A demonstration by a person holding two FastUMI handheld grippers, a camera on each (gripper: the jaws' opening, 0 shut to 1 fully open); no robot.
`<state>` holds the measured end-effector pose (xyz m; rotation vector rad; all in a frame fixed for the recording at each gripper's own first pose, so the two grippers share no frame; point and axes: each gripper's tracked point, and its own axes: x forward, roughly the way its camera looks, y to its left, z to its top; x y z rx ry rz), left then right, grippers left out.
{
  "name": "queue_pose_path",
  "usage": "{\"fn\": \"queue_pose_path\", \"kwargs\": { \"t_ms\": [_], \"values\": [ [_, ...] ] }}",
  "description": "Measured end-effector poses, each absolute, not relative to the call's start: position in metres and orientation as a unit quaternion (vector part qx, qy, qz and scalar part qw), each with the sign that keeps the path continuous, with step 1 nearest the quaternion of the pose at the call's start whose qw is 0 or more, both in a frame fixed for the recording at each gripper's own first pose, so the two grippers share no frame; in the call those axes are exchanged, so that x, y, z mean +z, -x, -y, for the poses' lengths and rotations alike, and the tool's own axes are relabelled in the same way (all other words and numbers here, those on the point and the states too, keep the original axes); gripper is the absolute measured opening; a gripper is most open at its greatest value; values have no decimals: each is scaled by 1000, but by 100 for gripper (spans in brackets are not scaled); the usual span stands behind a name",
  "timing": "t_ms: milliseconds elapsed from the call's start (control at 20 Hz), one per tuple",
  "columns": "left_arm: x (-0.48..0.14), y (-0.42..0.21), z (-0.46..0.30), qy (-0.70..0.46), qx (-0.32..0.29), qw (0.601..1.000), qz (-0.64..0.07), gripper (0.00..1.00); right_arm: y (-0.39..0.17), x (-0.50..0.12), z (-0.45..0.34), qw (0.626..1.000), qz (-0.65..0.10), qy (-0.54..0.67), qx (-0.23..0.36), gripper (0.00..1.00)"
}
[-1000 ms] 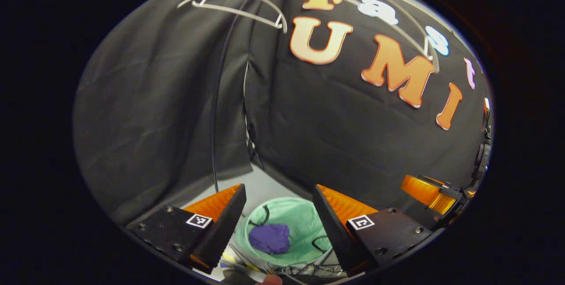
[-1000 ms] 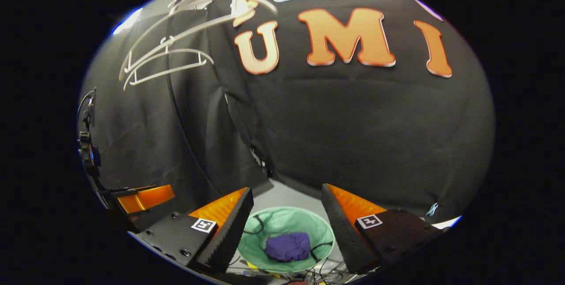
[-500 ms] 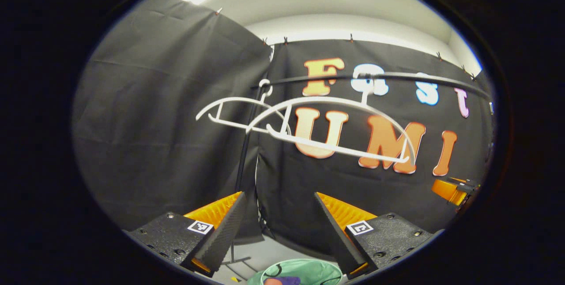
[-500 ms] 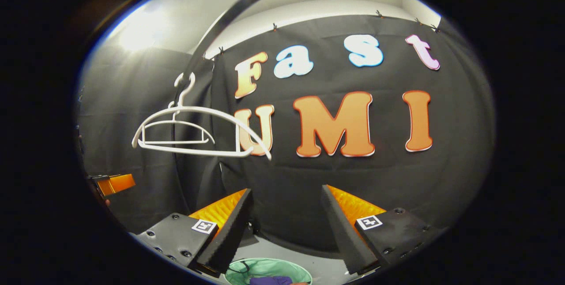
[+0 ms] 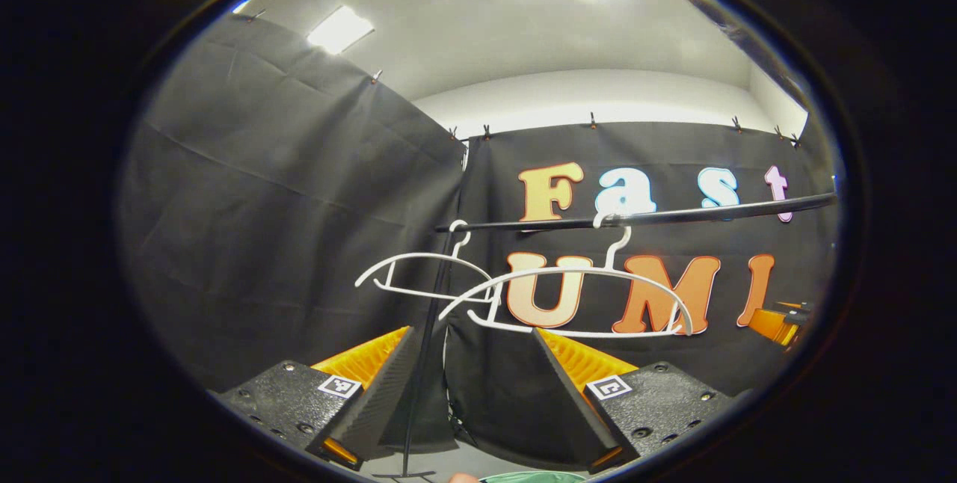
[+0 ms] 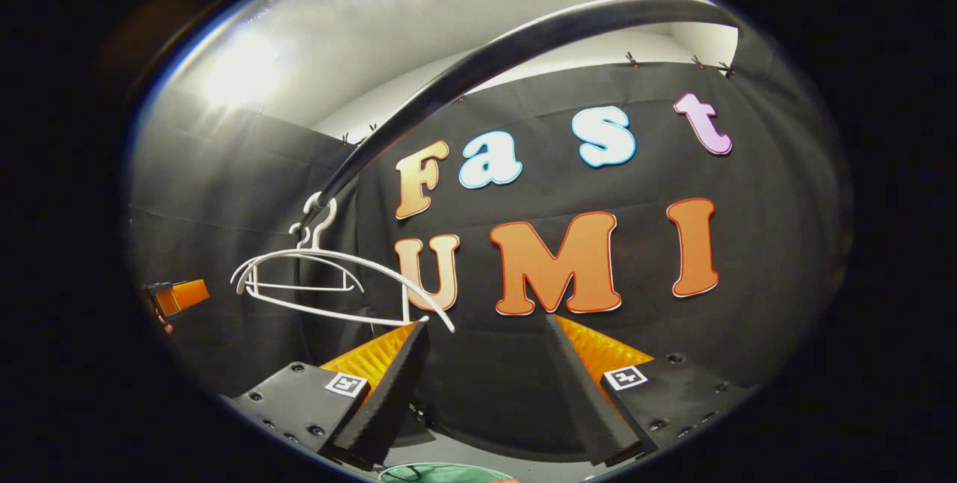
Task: Grasp the clothes on the hanger with both hands and then place them into the laundry hamper below.
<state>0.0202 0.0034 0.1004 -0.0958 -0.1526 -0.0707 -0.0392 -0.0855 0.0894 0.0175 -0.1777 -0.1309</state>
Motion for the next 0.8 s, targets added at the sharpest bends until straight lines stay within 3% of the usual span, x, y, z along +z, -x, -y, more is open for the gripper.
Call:
{"fn": "queue_pose_path", "kwargs": {
  "t_ms": [350,400,450,800],
  "values": [
    [89,-23,-4,42,-32,997,58,91,32,82,86,995,77,-21,-63,99],
    [87,-24,-4,42,-32,997,55,95,30,81,85,995,76,-23,-61,99],
    [86,-25,-3,43,-33,997,53,91,30,81,86,995,75,-25,-61,99],
    [78,-29,1,45,-34,998,41,90,27,76,92,995,67,-33,-69,100]
  ]
}}
